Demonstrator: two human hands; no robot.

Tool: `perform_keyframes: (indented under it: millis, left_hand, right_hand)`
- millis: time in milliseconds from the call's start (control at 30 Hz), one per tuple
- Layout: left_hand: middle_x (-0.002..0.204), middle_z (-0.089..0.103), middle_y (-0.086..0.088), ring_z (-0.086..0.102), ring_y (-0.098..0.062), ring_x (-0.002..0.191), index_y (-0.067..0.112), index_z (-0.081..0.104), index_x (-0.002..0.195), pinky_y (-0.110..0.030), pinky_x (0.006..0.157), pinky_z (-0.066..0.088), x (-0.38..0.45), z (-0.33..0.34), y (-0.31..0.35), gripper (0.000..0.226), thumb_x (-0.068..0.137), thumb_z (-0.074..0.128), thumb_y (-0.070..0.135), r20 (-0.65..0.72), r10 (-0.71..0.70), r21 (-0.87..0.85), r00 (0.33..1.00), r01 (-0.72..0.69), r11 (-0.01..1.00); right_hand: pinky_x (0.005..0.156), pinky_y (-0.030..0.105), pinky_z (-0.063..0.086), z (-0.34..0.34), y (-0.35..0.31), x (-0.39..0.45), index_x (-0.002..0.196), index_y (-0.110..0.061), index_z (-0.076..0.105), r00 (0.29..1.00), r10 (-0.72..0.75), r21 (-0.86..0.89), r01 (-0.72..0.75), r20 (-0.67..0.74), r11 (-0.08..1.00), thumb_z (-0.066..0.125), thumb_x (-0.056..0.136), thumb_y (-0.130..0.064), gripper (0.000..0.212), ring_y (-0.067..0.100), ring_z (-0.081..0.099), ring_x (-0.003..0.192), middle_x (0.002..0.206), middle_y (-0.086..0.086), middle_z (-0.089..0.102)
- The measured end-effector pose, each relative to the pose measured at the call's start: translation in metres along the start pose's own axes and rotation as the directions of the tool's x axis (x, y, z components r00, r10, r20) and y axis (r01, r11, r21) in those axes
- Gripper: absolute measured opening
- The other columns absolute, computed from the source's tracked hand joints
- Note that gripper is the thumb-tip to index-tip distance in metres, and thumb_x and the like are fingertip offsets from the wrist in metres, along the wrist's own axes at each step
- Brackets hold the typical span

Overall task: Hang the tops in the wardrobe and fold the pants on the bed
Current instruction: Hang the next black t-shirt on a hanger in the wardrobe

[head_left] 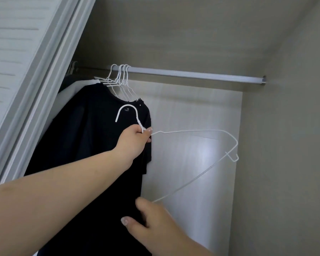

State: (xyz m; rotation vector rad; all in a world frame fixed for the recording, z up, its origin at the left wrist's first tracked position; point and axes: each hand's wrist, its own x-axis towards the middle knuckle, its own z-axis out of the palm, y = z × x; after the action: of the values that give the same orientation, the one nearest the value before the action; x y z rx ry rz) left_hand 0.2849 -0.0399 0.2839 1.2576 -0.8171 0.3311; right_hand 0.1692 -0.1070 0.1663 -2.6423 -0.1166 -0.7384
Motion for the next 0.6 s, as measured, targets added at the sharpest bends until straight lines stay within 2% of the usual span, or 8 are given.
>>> perform_keyframes:
  millis: [67,133,200,267,333,400,500,600]
  left_hand:
    - [0.07,0.058,0.007,0.046,-0.005,0.063,0.007,0.053,0.081,-0.017,0.058,0.035,0.002,-0.005,0.0,0.033,0.094,0.055,0.037,-0.036,0.011,0.011,0.999,-0.01,1.0]
    - [0.064,0.053,0.006,0.044,-0.008,0.062,0.008,0.051,0.077,-0.02,0.059,0.036,0.007,-0.014,-0.001,0.035,0.093,0.055,0.039,-0.082,0.029,0.015,0.996,-0.028,0.999]
    - [0.062,0.05,0.005,0.042,-0.011,0.06,0.009,0.05,0.075,-0.022,0.058,0.036,0.014,-0.027,-0.005,0.035,0.092,0.056,0.039,-0.1,0.055,0.035,0.993,-0.052,0.998]
    - [0.062,0.047,0.0,0.041,-0.013,0.061,0.009,0.049,0.073,-0.025,0.059,0.036,0.018,-0.039,-0.014,0.033,0.091,0.057,0.036,-0.064,0.103,0.104,0.993,-0.096,0.99]
    - [0.063,0.044,-0.001,0.041,-0.013,0.06,0.005,0.048,0.073,-0.028,0.059,0.037,0.019,-0.05,-0.026,0.036,0.09,0.057,0.035,0.018,0.15,0.227,0.989,-0.15,0.962]
    - [0.055,0.045,0.008,0.041,-0.007,0.051,0.008,0.053,0.073,-0.025,0.055,0.037,0.015,-0.06,-0.04,0.033,0.089,0.059,0.036,0.126,0.188,0.384,0.974,-0.222,0.896]
    - [0.053,0.052,0.011,0.044,-0.004,0.046,0.028,0.053,0.068,-0.021,0.053,0.036,0.004,-0.067,-0.057,0.025,0.087,0.059,0.043,0.293,0.198,0.554,0.936,-0.334,0.763]
    - [0.055,0.052,0.011,0.042,-0.004,0.047,0.028,0.052,0.068,-0.022,0.053,0.038,-0.001,-0.063,-0.059,0.026,0.087,0.058,0.045,0.348,0.208,0.562,0.914,-0.381,0.734]
  right_hand:
    - [0.093,0.019,0.045,0.005,0.008,0.002,0.107,-0.03,0.064,0.974,0.091,0.053,-0.104,0.209,0.993,0.053,0.086,-0.053,0.033,-0.001,0.059,0.107,0.115,-0.014,0.065]
    - [0.104,0.021,0.032,0.01,0.022,0.005,0.126,-0.002,0.055,0.918,0.214,-0.174,-0.163,0.335,0.971,0.044,0.1,-0.033,0.042,0.02,0.046,0.129,0.138,0.015,0.05]
    - [0.097,0.022,0.03,-0.001,0.039,0.0,0.124,0.009,0.05,0.889,0.31,-0.326,-0.199,0.336,0.924,0.036,0.103,-0.023,0.041,0.029,0.046,0.126,0.13,0.024,0.05]
    - [0.08,0.018,0.034,-0.028,0.049,-0.012,0.113,-0.005,0.056,0.891,0.346,-0.453,-0.189,0.293,0.871,0.044,0.098,-0.041,0.041,0.021,0.052,0.116,0.111,0.012,0.056]
    - [0.073,0.023,0.033,-0.064,0.052,-0.023,0.098,-0.014,0.057,0.895,0.355,-0.578,-0.144,0.27,0.803,0.049,0.091,-0.054,0.041,0.02,0.056,0.106,0.096,0.003,0.059]
    - [0.072,0.025,0.035,-0.095,0.058,-0.022,0.103,-0.01,0.058,0.904,0.362,-0.685,-0.117,0.225,0.719,0.045,0.094,-0.05,0.044,0.027,0.057,0.106,0.102,0.01,0.06]
    - [0.07,0.024,0.031,-0.129,0.062,-0.017,0.103,-0.009,0.06,0.925,0.336,-0.753,-0.093,0.176,0.651,0.043,0.097,-0.046,0.041,0.028,0.057,0.105,0.111,0.013,0.062]
    - [0.078,0.026,0.037,-0.144,0.057,-0.014,0.095,-0.008,0.061,0.95,0.266,-0.817,-0.018,0.166,0.576,0.042,0.097,-0.046,0.043,0.028,0.054,0.107,0.114,0.009,0.058]
